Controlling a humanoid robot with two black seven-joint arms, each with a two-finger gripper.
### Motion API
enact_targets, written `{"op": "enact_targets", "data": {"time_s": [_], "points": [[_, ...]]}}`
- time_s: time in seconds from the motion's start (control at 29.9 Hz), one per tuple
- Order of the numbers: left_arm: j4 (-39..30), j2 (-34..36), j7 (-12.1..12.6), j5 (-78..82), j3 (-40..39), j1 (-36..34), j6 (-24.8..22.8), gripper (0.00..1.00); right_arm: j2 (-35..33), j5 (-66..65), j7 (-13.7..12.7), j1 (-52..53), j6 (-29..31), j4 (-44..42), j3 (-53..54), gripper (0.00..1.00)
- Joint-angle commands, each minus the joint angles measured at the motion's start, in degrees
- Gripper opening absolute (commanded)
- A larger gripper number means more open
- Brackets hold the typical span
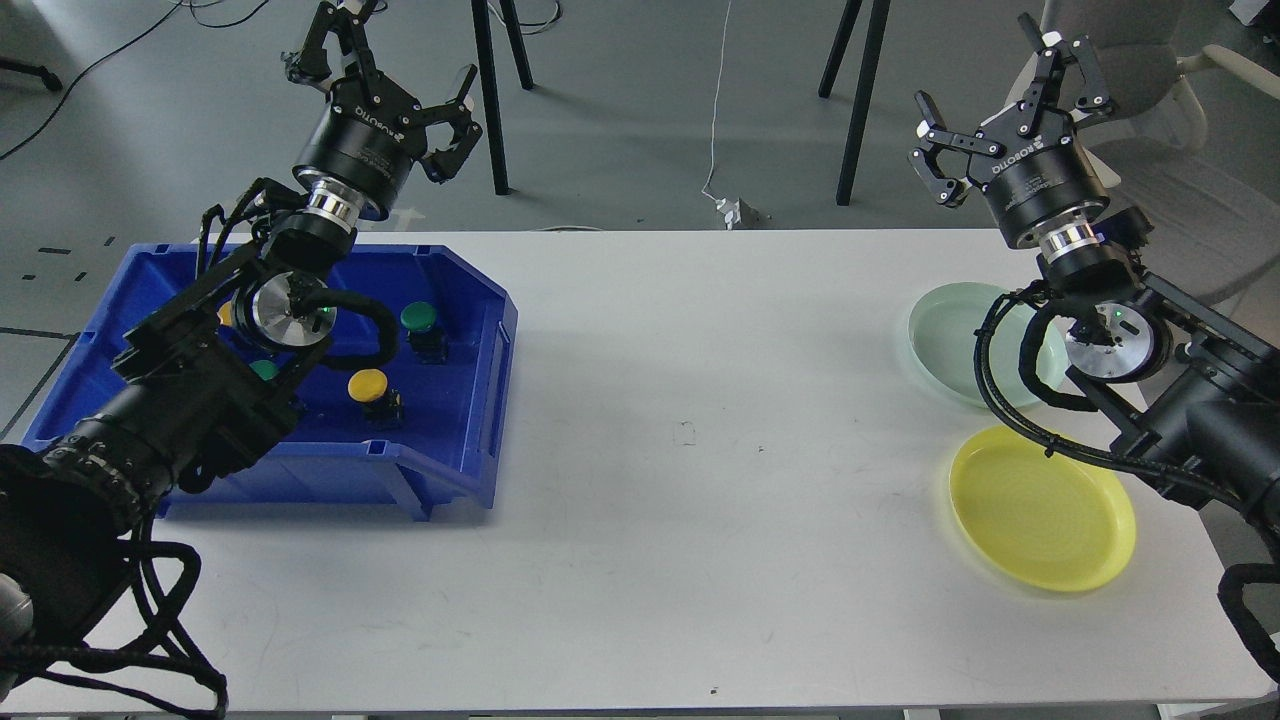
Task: Pass button and place on color plate
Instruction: 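Lift the left gripper out of the blue bin and reposition it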
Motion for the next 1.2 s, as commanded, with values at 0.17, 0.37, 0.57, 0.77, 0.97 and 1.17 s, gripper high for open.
{"op": "enact_targets", "data": {"time_s": [0.17, 0.37, 0.57, 0.77, 0.97, 1.17], "points": [[3.1, 1.29, -1.58, -1.1, -3.82, -2.58, 0.0, 1.0, -0.19, 0.0, 0.0, 0.15, 0.0, 0.07, -0.23, 1.0], [-1.79, -1.97, -4.79, -2.16, -9.18, 0.04, 0.0, 1.0, -0.02, 0.0, 0.0, 0.42, 0.0, 0.07, -0.31, 1.0], [-15.93, 7.85, -4.79, 0.73, -9.99, 1.36, 0.0, 1.0, -0.1, 0.0, 0.0, 0.33, 0.0, 0.6, -0.31, 1.0], [-37.01, 25.59, -4.79, 17.22, -4.46, 1.28, 0.0, 1.0, -0.1, 0.0, 0.0, 0.07, 0.0, 0.43, -0.05, 1.0], [-52.85, 43.63, -4.79, 30.62, 6.0, -0.04, 4.16, 1.0, -0.1, 0.0, 0.0, -0.46, 0.0, 0.34, -0.14, 1.0], [-61.4, 54.62, -4.79, 46.84, 15.4, -0.48, 21.82, 1.0, 0.25, 0.0, 0.0, -1.34, 0.0, 0.25, -0.05, 1.0]]}}
